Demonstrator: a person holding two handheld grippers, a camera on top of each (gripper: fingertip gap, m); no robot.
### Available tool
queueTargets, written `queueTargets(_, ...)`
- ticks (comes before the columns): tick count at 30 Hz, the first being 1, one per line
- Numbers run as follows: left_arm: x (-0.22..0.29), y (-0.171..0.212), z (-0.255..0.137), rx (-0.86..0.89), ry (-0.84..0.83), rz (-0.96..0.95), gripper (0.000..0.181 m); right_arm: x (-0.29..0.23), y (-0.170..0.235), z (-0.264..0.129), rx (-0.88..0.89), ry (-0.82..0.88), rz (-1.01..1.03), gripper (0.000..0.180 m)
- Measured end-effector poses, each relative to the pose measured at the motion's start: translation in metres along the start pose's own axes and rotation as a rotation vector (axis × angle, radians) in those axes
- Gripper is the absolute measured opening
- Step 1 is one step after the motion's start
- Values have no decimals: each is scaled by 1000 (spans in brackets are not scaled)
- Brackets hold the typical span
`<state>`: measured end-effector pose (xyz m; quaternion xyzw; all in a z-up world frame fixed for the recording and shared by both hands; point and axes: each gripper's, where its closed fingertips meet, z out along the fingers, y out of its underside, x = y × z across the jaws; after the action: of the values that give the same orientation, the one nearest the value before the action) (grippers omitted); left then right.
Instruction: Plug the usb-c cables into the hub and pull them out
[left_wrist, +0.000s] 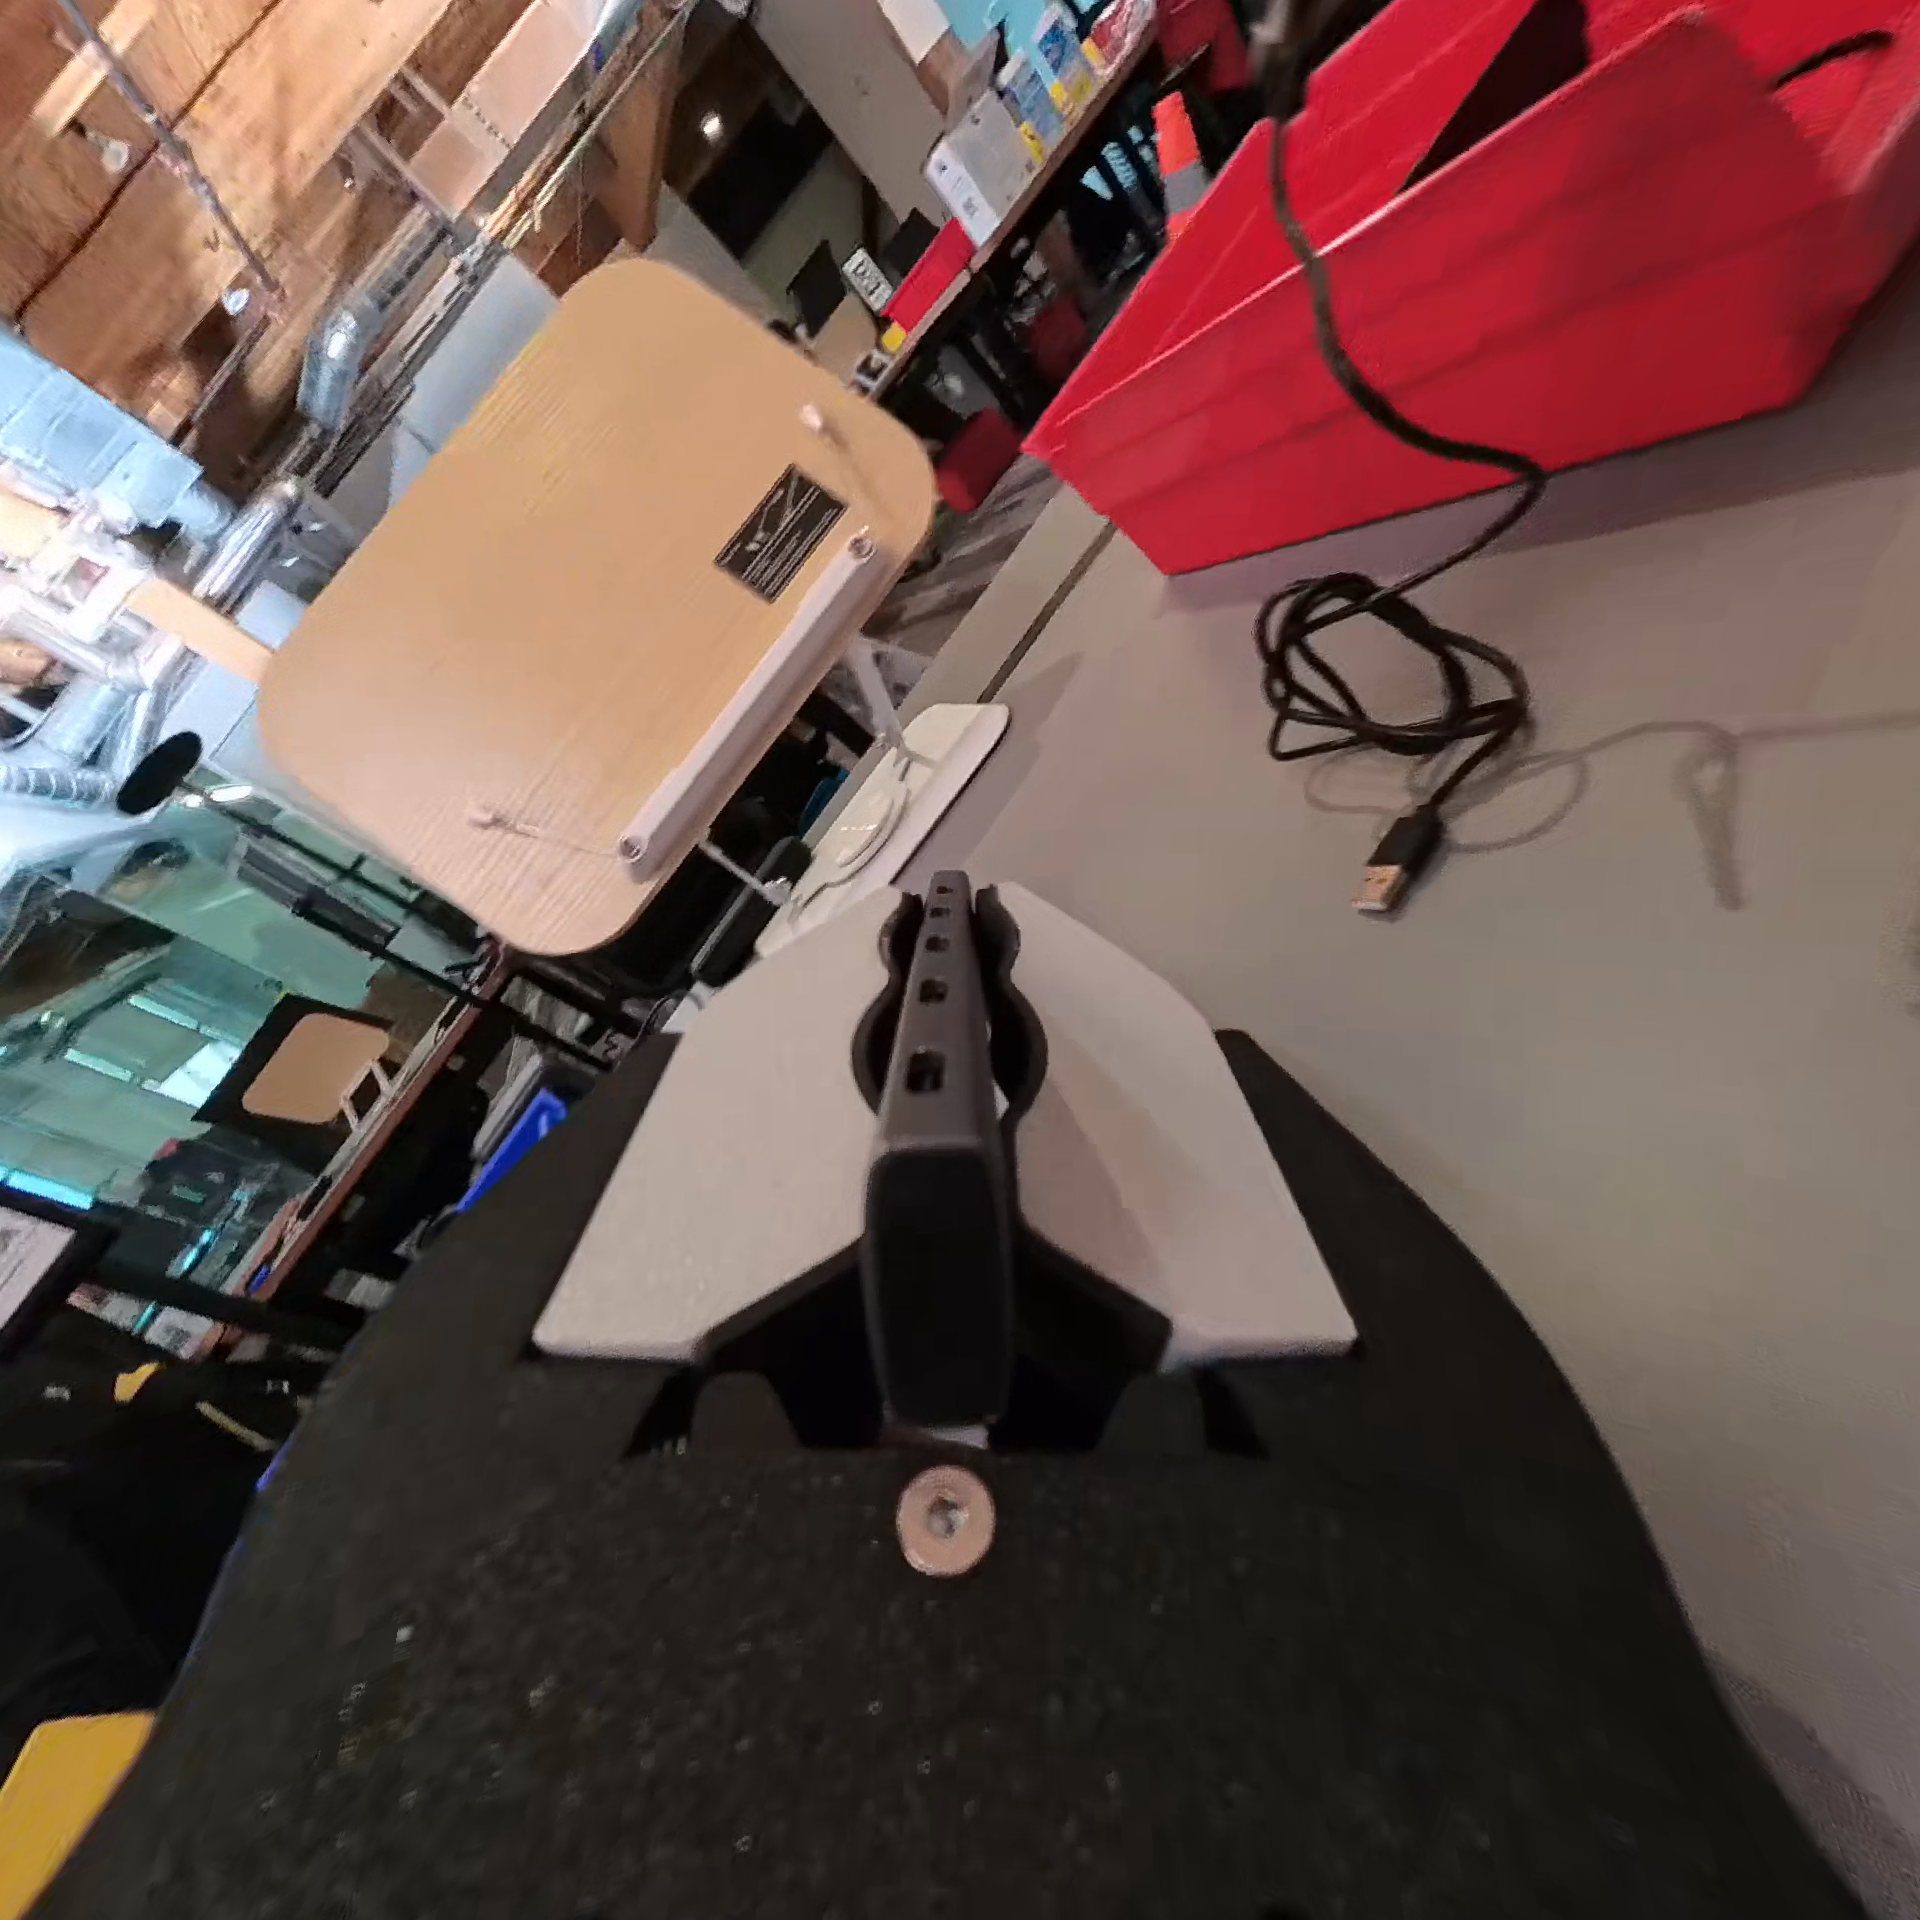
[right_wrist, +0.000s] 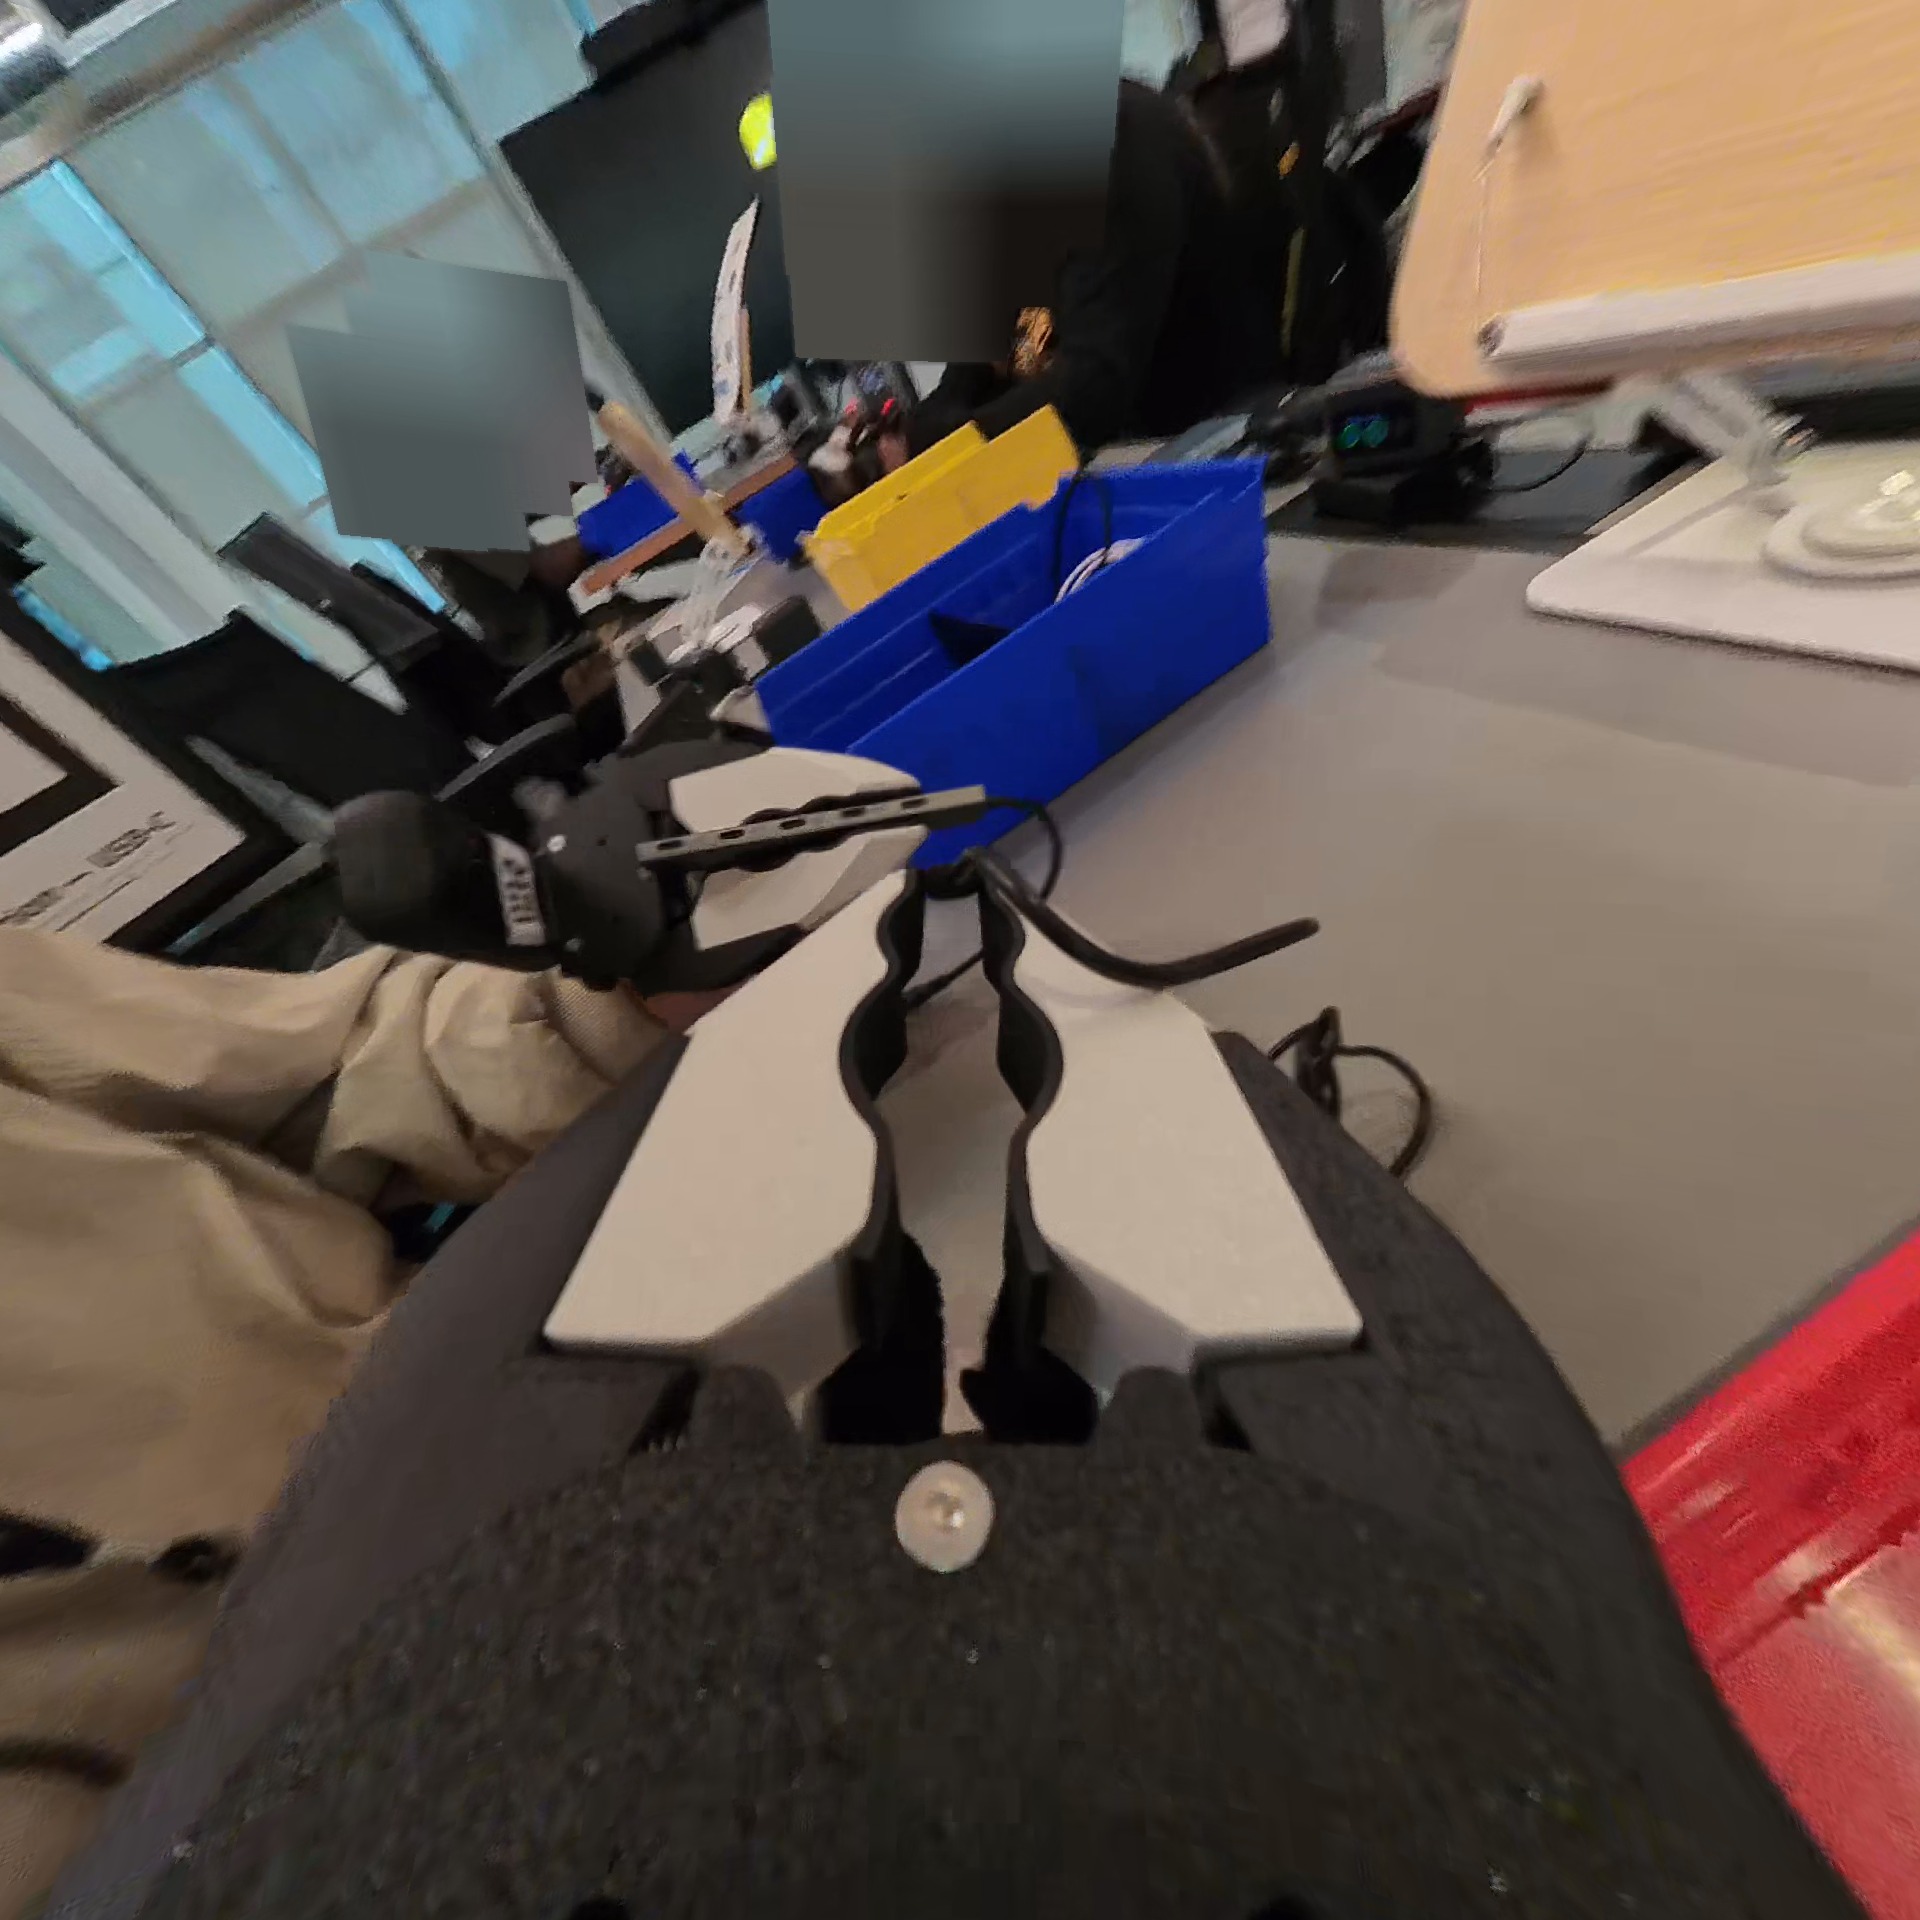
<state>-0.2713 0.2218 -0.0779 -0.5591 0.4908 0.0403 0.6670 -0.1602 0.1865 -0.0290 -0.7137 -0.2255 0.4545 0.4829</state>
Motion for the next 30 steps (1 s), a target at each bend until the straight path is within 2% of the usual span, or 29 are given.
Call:
queueTargets(4,21,-6,4,18,40,67,11,-27,-21,-21,-75,-86,-56,10)
queueTargets(8,24,-7,6,15,60,33,11,-47,-65,-56,-23,-76,-127,10)
queueTargets(13,24,-1,7,-5,90,-44,11,-63,-117,-87,43,9,-197,10)
queueTargets(21,26,-3,7,-2,101,-38,11,-40,-185,-129,85,172,-247,10)
queueTargets(26,30,-5,6,0,110,-7,11,4,-179,-129,51,240,-192,10)
queueTargets(30,34,-5,5,-3,123,6,11,60,-129,-121,-33,302,-73,10)
